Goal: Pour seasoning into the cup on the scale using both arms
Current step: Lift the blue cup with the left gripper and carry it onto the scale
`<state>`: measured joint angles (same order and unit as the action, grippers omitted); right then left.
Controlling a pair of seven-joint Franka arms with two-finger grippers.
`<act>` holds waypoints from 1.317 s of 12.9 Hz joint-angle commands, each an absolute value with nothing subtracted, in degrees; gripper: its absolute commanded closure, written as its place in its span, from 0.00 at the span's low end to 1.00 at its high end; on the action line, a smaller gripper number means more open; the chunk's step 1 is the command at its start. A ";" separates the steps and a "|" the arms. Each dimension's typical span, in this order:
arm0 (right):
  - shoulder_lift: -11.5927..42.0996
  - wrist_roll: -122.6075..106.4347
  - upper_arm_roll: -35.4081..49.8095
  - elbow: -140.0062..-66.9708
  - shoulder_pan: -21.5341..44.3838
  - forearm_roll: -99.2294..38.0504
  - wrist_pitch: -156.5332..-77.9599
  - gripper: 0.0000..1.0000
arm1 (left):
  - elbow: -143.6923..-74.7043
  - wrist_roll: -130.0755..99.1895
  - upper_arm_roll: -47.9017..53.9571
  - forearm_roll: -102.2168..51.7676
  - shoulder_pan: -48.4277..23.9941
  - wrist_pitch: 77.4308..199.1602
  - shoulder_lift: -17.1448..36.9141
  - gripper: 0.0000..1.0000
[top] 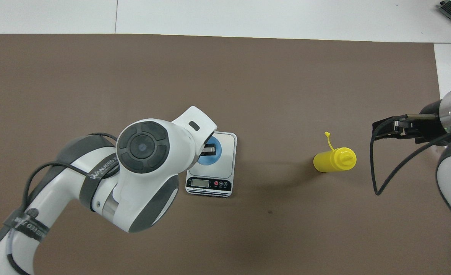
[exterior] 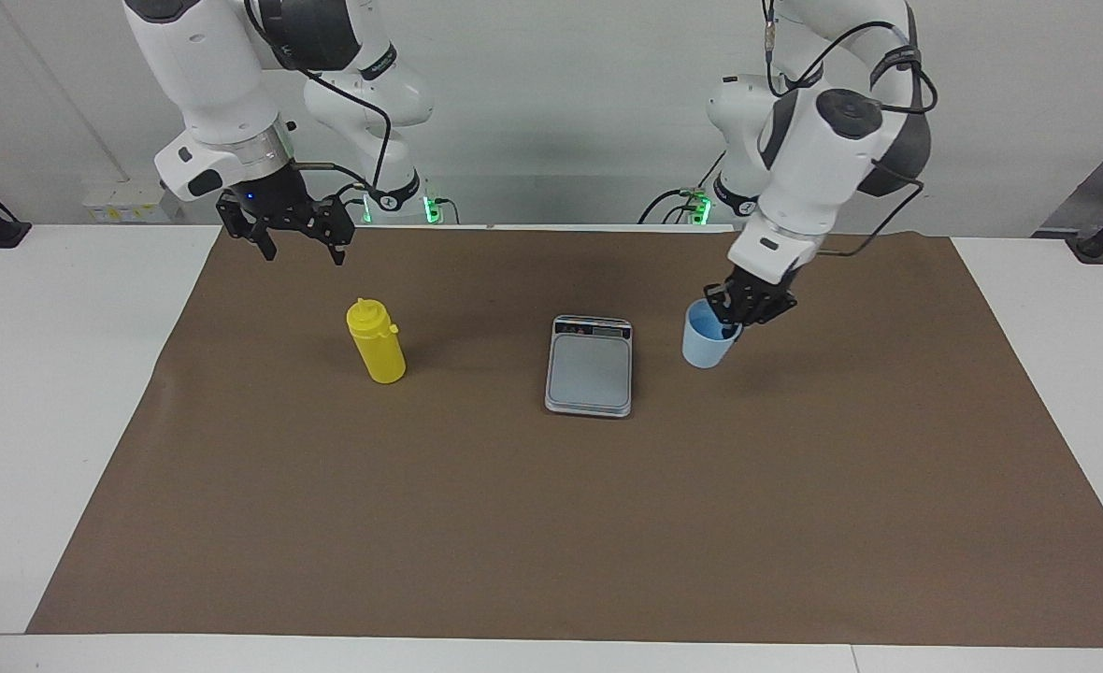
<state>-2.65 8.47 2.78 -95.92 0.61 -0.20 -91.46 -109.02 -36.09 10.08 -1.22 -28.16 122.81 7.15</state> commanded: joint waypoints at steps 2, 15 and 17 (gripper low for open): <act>-3.96 7.47 3.08 -97.38 0.61 -0.18 -92.64 0.00 | -110.29 -37.18 9.05 1.84 -29.27 126.47 9.93 1.00; -3.78 10.54 3.16 -97.65 0.97 -0.18 -95.71 0.00 | -110.83 -37.09 9.05 4.48 -29.27 129.99 12.75 0.00; -3.60 12.39 3.16 -97.65 0.79 -0.18 -96.06 0.00 | -109.43 -36.57 8.79 4.48 -28.31 126.50 10.39 0.00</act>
